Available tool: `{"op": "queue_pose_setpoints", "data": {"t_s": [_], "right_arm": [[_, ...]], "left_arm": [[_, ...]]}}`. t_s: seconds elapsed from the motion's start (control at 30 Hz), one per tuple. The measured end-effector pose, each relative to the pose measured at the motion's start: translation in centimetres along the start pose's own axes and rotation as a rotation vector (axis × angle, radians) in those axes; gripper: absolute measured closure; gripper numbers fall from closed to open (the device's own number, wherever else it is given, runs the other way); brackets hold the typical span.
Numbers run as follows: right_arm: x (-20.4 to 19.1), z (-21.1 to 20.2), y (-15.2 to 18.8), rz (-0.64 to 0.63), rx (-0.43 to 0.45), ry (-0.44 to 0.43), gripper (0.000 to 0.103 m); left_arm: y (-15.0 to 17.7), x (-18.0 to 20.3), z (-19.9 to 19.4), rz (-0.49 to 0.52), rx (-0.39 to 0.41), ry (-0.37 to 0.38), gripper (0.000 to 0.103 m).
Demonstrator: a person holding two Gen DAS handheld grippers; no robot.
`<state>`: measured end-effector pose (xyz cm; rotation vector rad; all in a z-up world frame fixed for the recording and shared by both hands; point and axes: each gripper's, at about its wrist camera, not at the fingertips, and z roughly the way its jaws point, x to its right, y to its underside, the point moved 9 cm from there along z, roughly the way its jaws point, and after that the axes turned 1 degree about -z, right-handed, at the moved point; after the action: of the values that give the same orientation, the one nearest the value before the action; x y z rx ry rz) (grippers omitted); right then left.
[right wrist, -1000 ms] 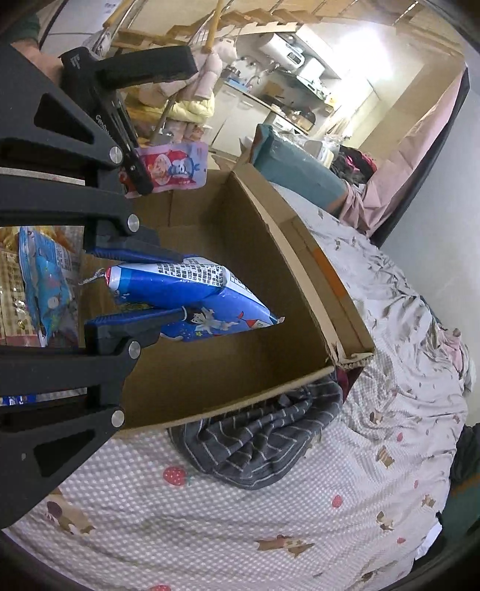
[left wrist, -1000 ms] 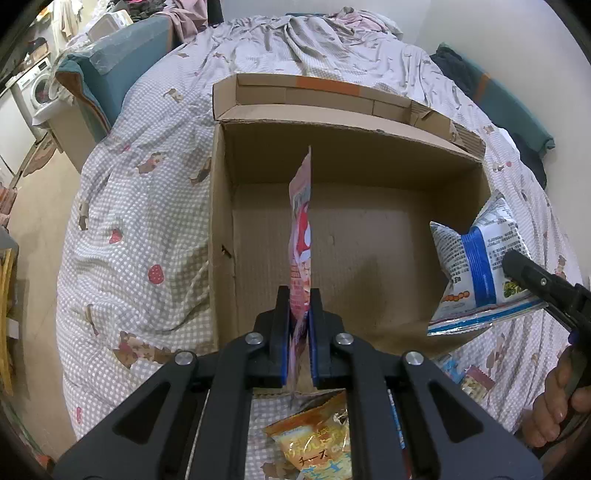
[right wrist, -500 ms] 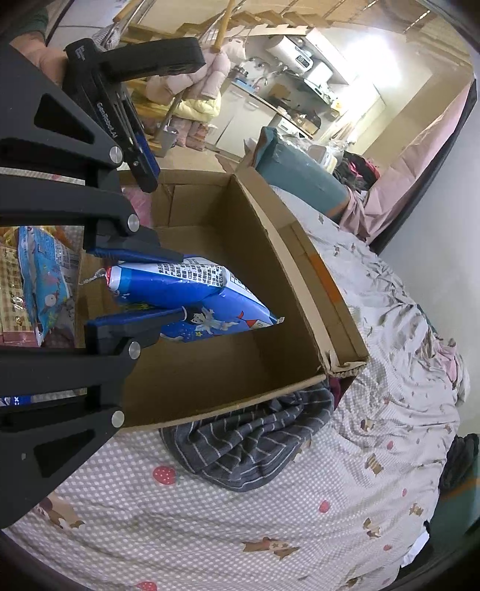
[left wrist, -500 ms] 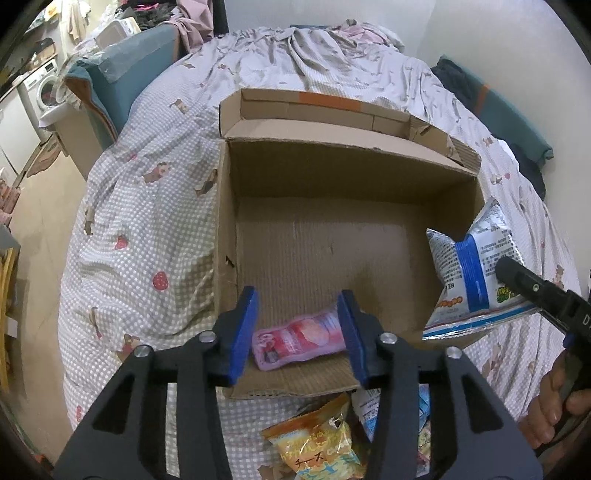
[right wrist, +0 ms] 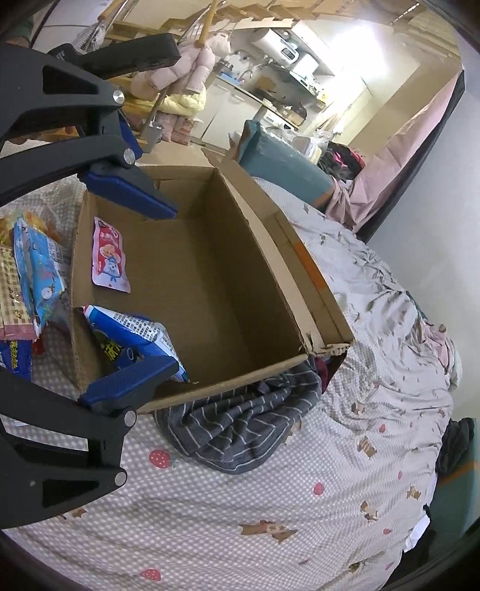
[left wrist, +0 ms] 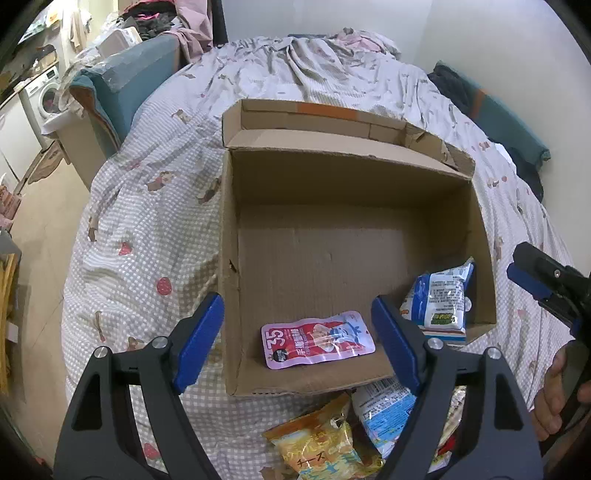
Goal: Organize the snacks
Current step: 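Lower both held packets into the cardboard box and open both grippers, then withdraw both grippers from the box back toward the snack pile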
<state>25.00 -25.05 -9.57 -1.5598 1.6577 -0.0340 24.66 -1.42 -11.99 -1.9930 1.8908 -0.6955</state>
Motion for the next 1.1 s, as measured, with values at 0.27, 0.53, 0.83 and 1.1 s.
{"op": "queue_pose_setpoints", "data": {"t_s": [0.27, 0.53, 0.83, 1.1], "right_arm": [[-0.9, -1.8, -0.3, -0.017, 0.044, 0.019, 0.015], [-3.0, -5.2, -0.5, -0.047, 0.11, 0.03, 0.008], [-4.9, -7.4, 1.5, -0.051, 0.076, 0.024, 0.008], [-5.3, -8.9, 5.5, -0.052, 0.023, 0.037, 0.008]], "left_arm": [[-0.1, -1.1, -2.0, -0.017, 0.028, -0.034, 0.024], [-0.2, -2.0, -6.3, -0.026, 0.078, -0.013, 0.023], [1.9, -3.8, -9.8, -0.076, 0.097, -0.019, 0.008], [5.3, -2.9, -10.8, -0.037, 0.073, -0.021, 0.008]]}}
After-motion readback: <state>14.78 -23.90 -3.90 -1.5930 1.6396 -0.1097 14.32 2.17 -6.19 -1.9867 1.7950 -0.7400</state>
